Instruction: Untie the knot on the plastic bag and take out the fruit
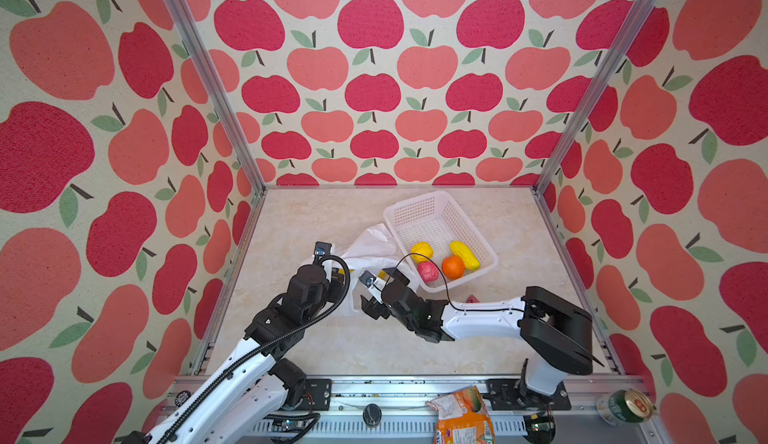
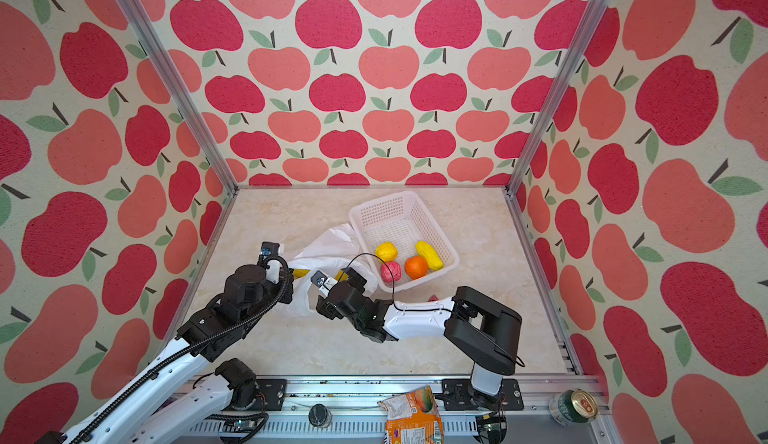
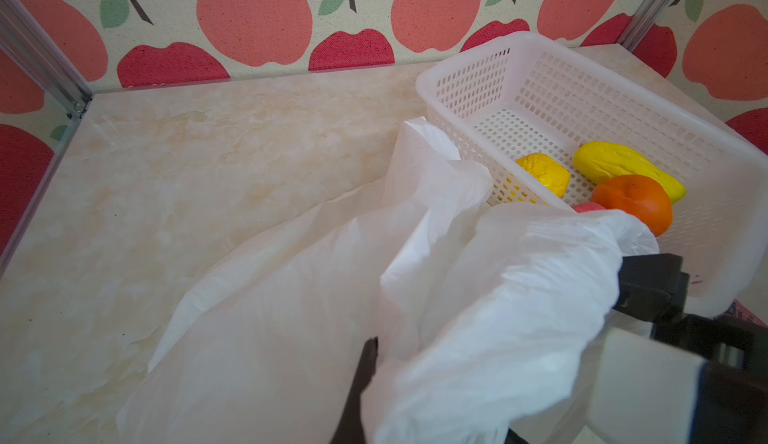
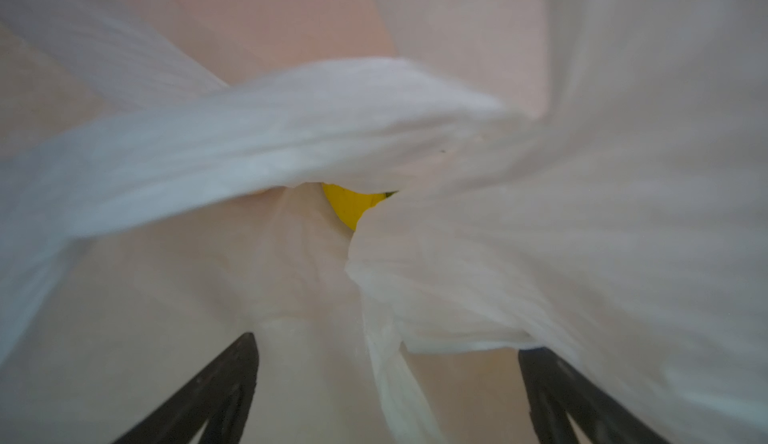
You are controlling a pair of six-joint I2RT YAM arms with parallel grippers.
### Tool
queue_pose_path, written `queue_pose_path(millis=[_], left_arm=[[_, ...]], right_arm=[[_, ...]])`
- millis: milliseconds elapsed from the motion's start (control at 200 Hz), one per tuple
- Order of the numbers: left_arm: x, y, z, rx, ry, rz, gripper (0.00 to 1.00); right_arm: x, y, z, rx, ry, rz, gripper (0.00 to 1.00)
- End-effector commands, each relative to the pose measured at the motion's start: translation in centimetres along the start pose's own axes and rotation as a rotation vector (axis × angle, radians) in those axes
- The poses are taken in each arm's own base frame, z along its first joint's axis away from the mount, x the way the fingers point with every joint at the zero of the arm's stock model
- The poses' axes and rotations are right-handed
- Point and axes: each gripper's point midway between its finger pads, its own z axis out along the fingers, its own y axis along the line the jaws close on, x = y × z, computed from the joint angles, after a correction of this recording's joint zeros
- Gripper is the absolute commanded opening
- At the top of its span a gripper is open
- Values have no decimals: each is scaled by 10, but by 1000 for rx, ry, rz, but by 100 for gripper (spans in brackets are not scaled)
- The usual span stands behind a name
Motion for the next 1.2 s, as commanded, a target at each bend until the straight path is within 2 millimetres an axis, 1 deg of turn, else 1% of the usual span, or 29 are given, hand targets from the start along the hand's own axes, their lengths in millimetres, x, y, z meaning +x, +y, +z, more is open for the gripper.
queue_pose_path(millis=[0,75,130,155,195,255,300,330,350,375,435,495,525,555,615,750,815,855,900,956,996,1021,1046,1061,1071,1081,1151,1166,1196], left_arm=[[-14,-6,-5,28,-26,-14,0],[-15,-7,-6,32,-29,-15,0],[-15,-6,-6,33,-28,-15,0],[-15,-7,-6,35,-30,-15,0],[-16,-7,-6,35,-31,-14,0],[-16,-7,-6,37,-32,-15,3],[-16,-7,-6,37,-29,-13,8],[-16,-7,-5,35,-27,-12,15],[-16,-7,-5,34,-25,-12,22],[-16,-7,-5,31,-23,-12,32],[-18,-4,-4,12,-22,-14,61],[-18,2,-4,-24,-13,-17,79],[-18,5,-3,-45,-5,-18,85],[-17,8,-3,-68,5,-21,89],[-16,14,-2,-106,33,-24,91],[-15,20,-1,-156,79,-38,86],[-12,18,3,-152,103,-37,78],[-12,18,4,-156,111,-38,70],[-12,18,8,-165,121,-33,56],[-13,18,14,-175,132,-23,30],[-13,18,19,-182,147,-13,17],[-17,18,21,-184,149,-4,10],[-23,17,24,-186,148,9,7],[-26,18,26,-188,147,17,6],[-28,18,28,-190,149,22,5],[-31,19,29,-194,149,26,4],[-57,22,34,-202,137,56,1],[-61,22,39,-203,143,67,0],[-77,23,43,-196,127,79,0]], right_arm=[[-22,-3,10,52,-37,-18,99],[-26,-19,18,155,-26,-9,98],[-31,-31,20,239,-19,-9,93],[-33,-37,20,276,-20,-7,89],[-38,-44,18,315,-26,-4,75],[-45,-50,13,340,-44,3,43],[-50,-56,7,358,-58,12,22],[-54,-59,3,366,-65,16,13],[-55,-61,1,369,-69,18,6],[-58,-63,-3,371,-77,21,1],[-63,-66,-13,364,-97,28,0],[-69,-65,-26,332,-130,34,0],[-72,-65,-33,322,-143,40,0],[-74,-66,-42,310,-159,49,0],[-76,-67,-59,269,-190,72,0],[-72,-71,-95,159,-226,128,0],[-67,-78,-111,153,-234,156,0],[-63,-82,-120,140,-243,172,0],[-59,-89,-129,133,-255,198,0],[-54,-96,-139,123,-267,232,0],[-50,-102,-145,121,-273,255,0],[-48,-107,-148,124,-277,272,0],[-46,-110,-151,123,-280,287,0],[-46,-110,-153,115,-285,295,0],[-42,-119,-152,137,-279,309,0],[-41,-123,-152,143,-278,318,0],[-36,-135,-152,156,-261,369,0],[-37,-134,-150,136,-257,376,0],[-37,-136,-147,133,-248,395,0]])
